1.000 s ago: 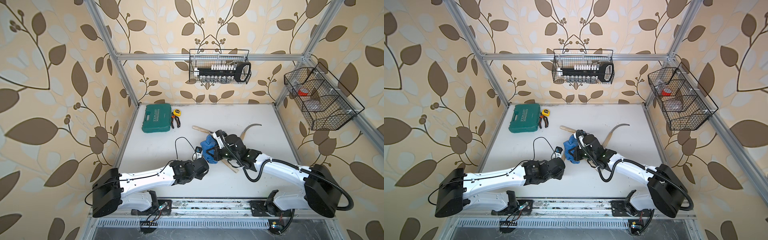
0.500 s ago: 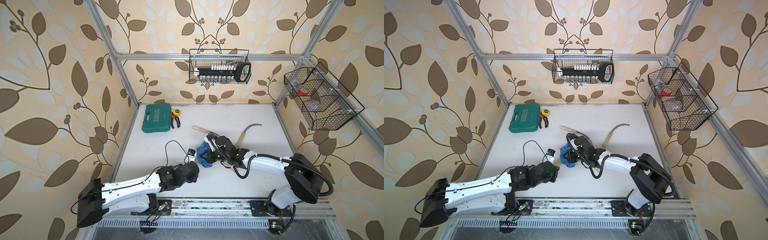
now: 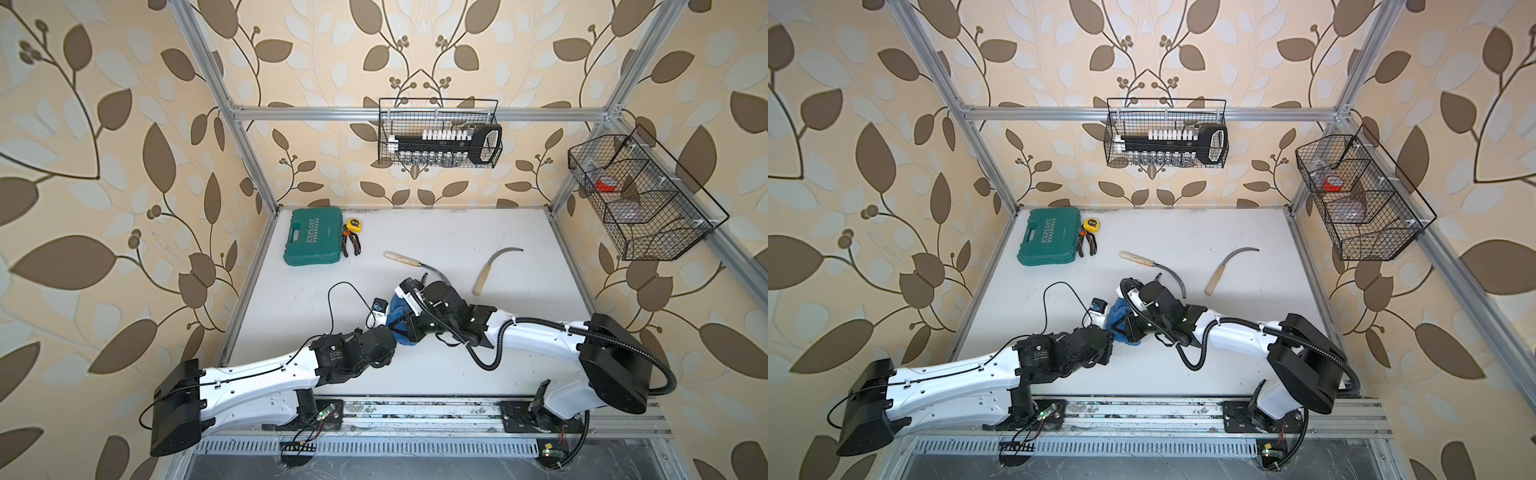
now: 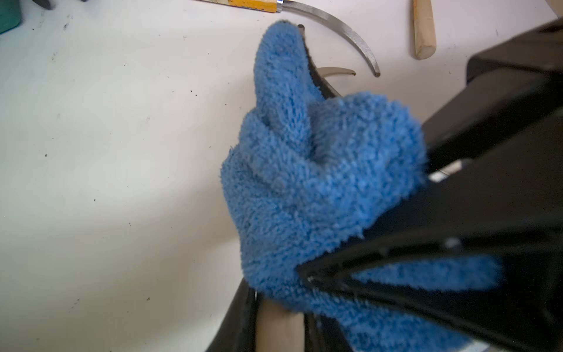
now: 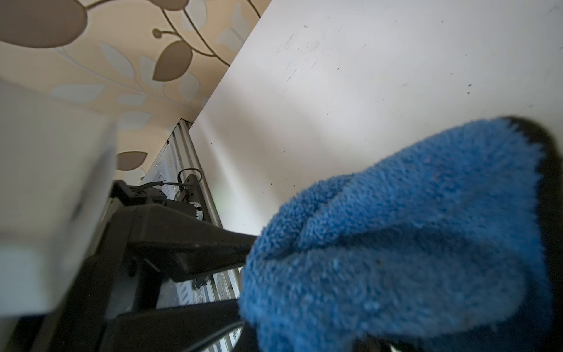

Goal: Wipe small sickles with rags
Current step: Wipe the small sickle.

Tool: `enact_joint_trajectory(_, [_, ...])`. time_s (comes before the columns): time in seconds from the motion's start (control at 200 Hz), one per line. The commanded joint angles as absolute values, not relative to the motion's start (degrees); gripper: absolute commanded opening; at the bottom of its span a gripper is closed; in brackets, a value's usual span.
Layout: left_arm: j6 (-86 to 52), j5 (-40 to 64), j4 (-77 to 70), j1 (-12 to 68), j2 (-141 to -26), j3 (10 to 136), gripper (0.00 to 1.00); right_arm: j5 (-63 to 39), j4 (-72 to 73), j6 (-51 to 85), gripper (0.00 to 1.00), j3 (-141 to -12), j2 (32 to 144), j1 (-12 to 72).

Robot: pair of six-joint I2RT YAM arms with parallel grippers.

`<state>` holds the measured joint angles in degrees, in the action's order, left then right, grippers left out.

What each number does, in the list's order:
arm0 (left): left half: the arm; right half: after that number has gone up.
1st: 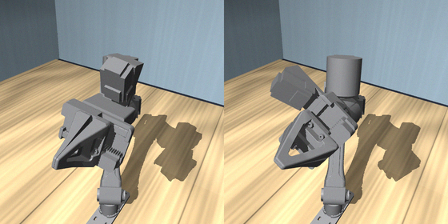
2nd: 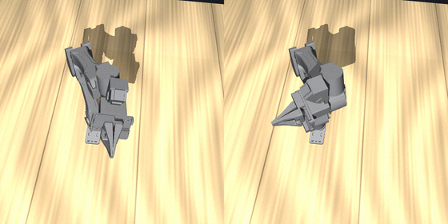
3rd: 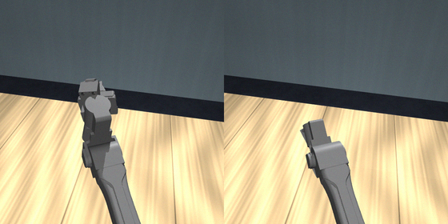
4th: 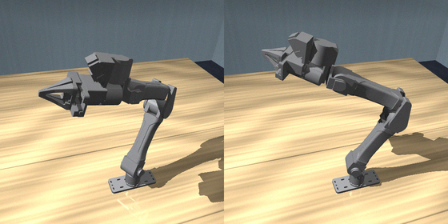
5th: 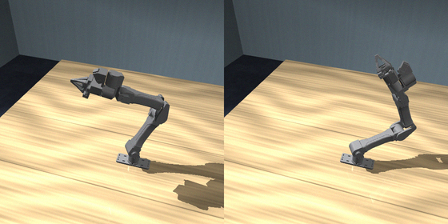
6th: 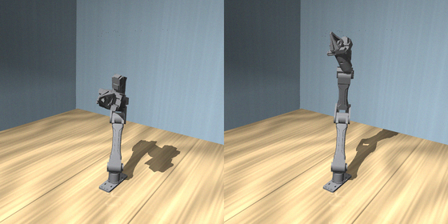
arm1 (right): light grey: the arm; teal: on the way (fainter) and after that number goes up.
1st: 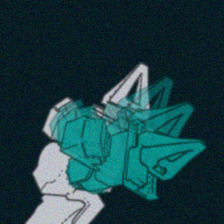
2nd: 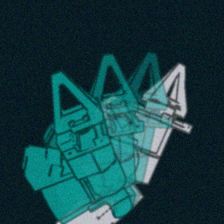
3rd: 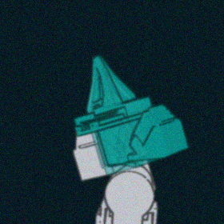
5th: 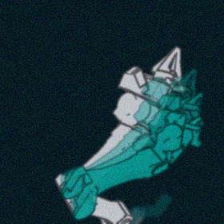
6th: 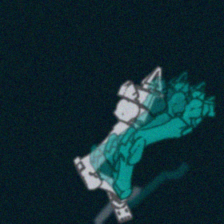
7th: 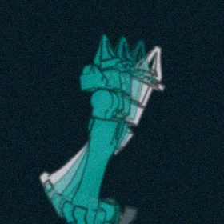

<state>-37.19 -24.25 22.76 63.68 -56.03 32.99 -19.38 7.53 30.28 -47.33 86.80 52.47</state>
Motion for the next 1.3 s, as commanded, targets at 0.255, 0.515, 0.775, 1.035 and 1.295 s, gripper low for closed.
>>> enact_joint_trajectory(0.255, [-36.1,-25.9,21.7,63.3,-51.8,32.7,0.00,-19.5,4.8,27.7,0.00,-51.8,96.8,46.3])
enact_joint_trajectory(0.515, [-37.3,-28.3,23.8,63.3,-52.3,33.6,0.00,-22.1,5.7,27.1,0.00,-52.2,92.7,52.9])
enact_joint_trajectory(0.775, [-37.5,-29.1,23.3,63.3,-49.8,31.7,0.00,-27.4,11.5,28.3,0.00,-48.3,89.5,54.6])
enact_joint_trajectory(1.035, [-36.9,-28.4,23.3,63.3,-46.9,31.0,0.00,-17.6,6.1,28.6,0.00,-51.3,94.7,51.2])
enact_joint_trajectory(1.295, [-35.3,-29.6,23.3,63.3,-41.1,29.8,0.00,-15.6,3.0,28.1,0.00,-54.5,94.8,51.0])
